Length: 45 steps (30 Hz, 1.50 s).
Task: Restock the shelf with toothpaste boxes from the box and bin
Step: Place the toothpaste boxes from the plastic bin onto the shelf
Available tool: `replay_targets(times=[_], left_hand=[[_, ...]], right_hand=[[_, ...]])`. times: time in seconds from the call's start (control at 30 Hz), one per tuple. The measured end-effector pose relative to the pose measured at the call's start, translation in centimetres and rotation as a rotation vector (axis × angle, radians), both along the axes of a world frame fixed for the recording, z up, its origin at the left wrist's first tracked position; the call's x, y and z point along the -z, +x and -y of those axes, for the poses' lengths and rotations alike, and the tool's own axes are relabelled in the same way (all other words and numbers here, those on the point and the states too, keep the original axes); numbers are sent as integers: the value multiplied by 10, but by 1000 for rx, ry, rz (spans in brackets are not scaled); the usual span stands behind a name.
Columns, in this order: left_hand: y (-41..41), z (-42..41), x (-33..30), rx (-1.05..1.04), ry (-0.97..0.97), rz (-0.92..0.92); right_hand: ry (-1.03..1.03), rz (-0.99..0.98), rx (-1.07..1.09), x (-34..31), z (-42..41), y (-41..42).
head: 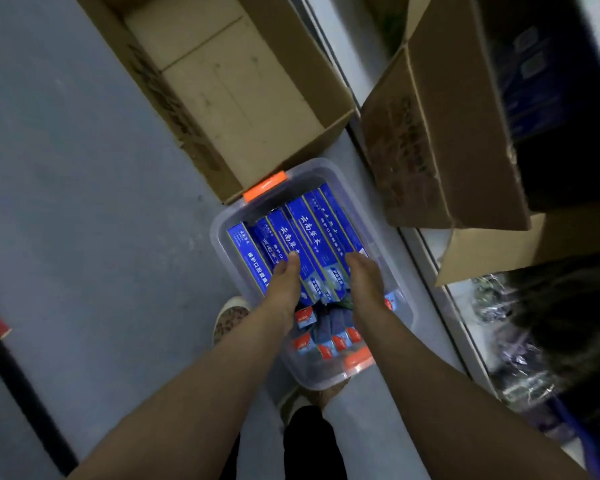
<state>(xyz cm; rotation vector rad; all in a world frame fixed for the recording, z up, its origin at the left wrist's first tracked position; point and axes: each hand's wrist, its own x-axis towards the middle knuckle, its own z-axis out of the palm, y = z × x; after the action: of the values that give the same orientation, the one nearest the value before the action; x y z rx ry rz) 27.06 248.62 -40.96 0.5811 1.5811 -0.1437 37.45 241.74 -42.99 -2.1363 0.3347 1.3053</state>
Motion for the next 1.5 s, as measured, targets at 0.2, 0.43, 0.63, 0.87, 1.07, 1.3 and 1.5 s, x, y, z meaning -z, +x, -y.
replay_targets(times=[0.2, 0.43, 0.63, 0.87, 1.07, 1.3, 1.5], left_hand=[[6, 4, 32, -51, -45, -17], [14, 17, 59, -121, -69, -69], [22, 20, 68, -117, 38, -192], [32, 15, 80, -44, 88, -415], [29, 16, 78, 43, 175, -470], [19, 20, 33, -115, 195, -366], [-5, 38, 6, -407, 225, -188]], right_hand=[[25, 36, 62, 38, 13, -10], [55, 109, 55, 41, 23, -11], [41, 97, 18, 49, 31, -6], [84, 73, 51, 63, 36, -6], [128, 61, 49, 59, 42, -1], [121, 141, 0, 11, 42, 2], [132, 194, 84, -79, 41, 10]])
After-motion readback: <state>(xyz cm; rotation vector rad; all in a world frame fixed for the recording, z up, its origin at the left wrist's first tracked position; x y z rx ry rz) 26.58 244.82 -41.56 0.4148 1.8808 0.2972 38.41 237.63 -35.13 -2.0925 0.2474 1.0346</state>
